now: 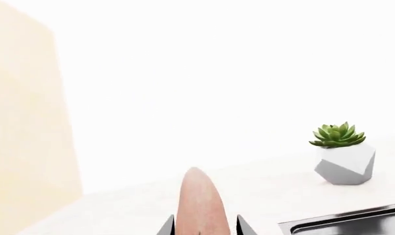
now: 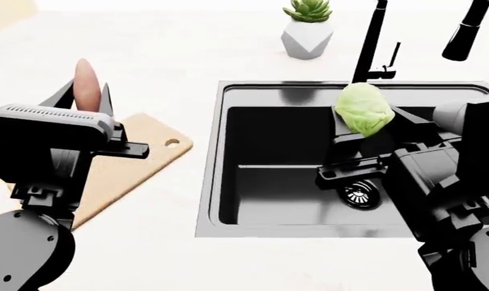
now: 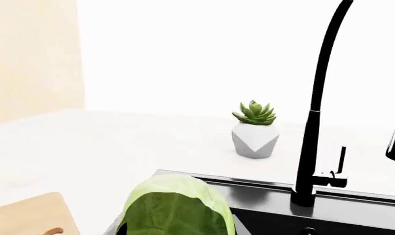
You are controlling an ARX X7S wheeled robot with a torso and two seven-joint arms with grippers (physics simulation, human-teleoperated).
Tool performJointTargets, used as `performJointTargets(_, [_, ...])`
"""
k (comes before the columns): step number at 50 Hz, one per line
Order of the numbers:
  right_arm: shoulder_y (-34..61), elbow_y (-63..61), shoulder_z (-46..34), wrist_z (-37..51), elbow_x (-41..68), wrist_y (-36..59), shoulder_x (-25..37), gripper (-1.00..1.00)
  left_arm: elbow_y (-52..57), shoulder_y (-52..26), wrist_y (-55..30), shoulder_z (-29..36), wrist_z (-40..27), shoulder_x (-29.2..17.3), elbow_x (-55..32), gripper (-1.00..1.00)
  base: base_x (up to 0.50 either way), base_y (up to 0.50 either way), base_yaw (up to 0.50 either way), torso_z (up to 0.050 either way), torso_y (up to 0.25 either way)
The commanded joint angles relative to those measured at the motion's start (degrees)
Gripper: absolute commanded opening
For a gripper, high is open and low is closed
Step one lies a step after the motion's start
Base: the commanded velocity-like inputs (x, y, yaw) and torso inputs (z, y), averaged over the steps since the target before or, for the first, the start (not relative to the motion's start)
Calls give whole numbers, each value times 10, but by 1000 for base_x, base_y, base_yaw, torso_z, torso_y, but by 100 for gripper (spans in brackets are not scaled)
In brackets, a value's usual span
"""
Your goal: Pick the vegetables from the sink and place them on the cutting board.
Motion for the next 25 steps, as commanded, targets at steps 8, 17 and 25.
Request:
performJointTargets(8, [12,-9,-3,8,2,15,-2,-100,7,2,1,-8,-8,-2,-8,-100,-1,500,0,0,0])
performJointTargets(17, [10,-4,-3,2,-1,13,-4,-100,3,-3,-2,-2,-7,-1,-6,-100,5,500,0,0,0])
performJointTargets(25, [7,-6,-1,-3,-2,10,-3,-100,2,-10,-7,3,-7,2,-7,-100,37,500,0,0,0])
